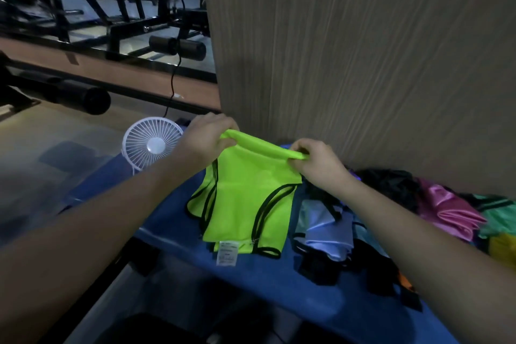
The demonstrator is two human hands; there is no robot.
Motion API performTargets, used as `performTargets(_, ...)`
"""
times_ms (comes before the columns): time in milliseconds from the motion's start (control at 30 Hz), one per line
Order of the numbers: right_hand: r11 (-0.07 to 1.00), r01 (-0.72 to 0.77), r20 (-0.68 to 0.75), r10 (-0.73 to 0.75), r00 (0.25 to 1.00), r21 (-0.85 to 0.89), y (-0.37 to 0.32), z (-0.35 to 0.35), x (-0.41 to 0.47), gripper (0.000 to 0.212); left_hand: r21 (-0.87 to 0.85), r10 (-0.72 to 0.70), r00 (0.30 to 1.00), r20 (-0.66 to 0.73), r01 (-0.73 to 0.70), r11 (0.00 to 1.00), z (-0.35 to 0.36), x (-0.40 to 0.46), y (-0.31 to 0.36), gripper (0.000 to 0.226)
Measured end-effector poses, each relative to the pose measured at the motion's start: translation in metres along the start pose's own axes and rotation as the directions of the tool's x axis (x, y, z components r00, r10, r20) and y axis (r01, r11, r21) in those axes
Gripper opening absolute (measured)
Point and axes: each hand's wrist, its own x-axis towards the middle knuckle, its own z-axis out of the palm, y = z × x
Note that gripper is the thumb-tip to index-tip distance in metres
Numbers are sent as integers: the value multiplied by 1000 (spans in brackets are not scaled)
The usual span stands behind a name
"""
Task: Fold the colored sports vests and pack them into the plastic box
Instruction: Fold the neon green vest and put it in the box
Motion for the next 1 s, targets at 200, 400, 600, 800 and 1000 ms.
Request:
performTargets(200,970,220,164,-202,966,-102,1,17,-53,22,73,166,985,41,-169,983,0,-71,9,24)
performTargets(400,904,306,377,-182,908,-300,-5,35,-99,25,89,177,954,241,-204,975,8,-134,6,37)
performTargets(600,752,453,591,-106,800,-479,-16,42,-119,73,-114,226,956,185,-207,972,11,-173,-2,22)
performTargets(800,916,238,310,-135,941,-323,-21,46,-87,33,-125,103,993,-66,-110,986,10,-124,2,22)
performTargets(1000,855,263,390,-78,918,-447,-17,80,-81,52,39,53,990,132,-58,998,61,-111,-2,59)
